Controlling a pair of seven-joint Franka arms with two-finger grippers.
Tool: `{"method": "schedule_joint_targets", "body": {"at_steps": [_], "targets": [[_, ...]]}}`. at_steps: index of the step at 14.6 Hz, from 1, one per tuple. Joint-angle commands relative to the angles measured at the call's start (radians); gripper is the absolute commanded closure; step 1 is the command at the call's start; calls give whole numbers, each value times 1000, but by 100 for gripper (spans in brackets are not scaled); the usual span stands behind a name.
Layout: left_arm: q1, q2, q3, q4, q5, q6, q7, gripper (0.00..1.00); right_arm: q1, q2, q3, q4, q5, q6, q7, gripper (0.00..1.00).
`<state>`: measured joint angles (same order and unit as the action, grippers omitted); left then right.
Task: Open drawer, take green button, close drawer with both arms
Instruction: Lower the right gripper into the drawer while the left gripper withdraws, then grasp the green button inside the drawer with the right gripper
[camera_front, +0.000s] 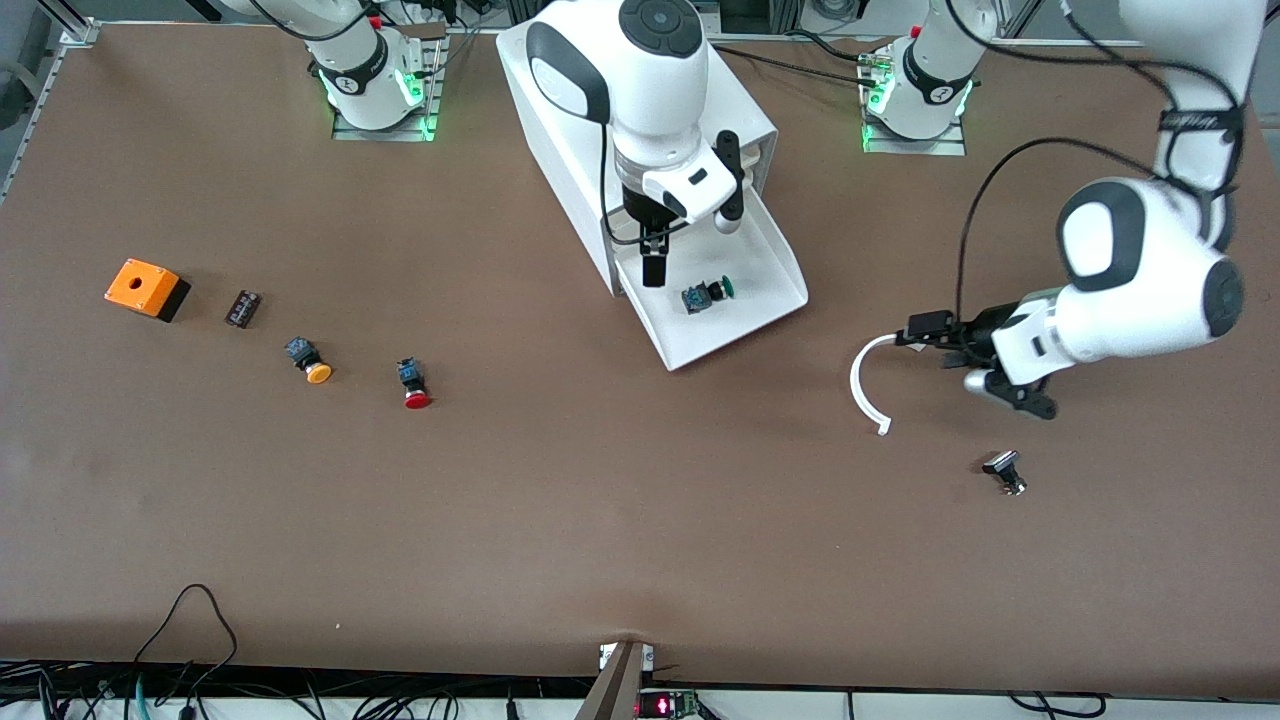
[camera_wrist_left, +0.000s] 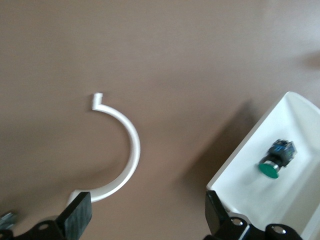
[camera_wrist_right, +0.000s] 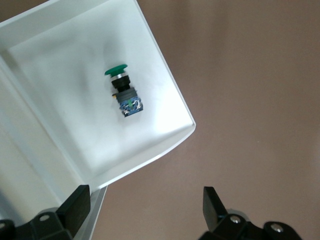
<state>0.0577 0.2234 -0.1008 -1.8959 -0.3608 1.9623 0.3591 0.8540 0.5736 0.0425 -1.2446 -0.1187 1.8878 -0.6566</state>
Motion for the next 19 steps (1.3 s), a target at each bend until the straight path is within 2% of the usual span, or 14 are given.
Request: {"method": "schedule_joint_targets", "body": {"at_steps": [1,4,7,10,13,16,19], "targets": [[28,-108,-7,-28,130,-54,-48,0,7,110,16,117,11,22,-21,0],[40,-182,-5,-26,239,-83,-68,0,5,166,31,117,14,91,-79,0],[54,-255,-3,-26,302,-111,-84,0,-3,190,46,116,19,94,-83,0],[56,-312,0,-14,350,-203,-126,0,-4,218,51,116,20,83,-89,0],[53,-311,-5,85,404,-308,-172,0,-9,242,82,116,21,80,-104,0],[19,-308,0,148,408,-381,-244,0,-15,252,86,113,19,83,-123,0],[13,-305,-13,175,408,-393,-336,0,-15,272,89,113,20,90,-124,0]]}}
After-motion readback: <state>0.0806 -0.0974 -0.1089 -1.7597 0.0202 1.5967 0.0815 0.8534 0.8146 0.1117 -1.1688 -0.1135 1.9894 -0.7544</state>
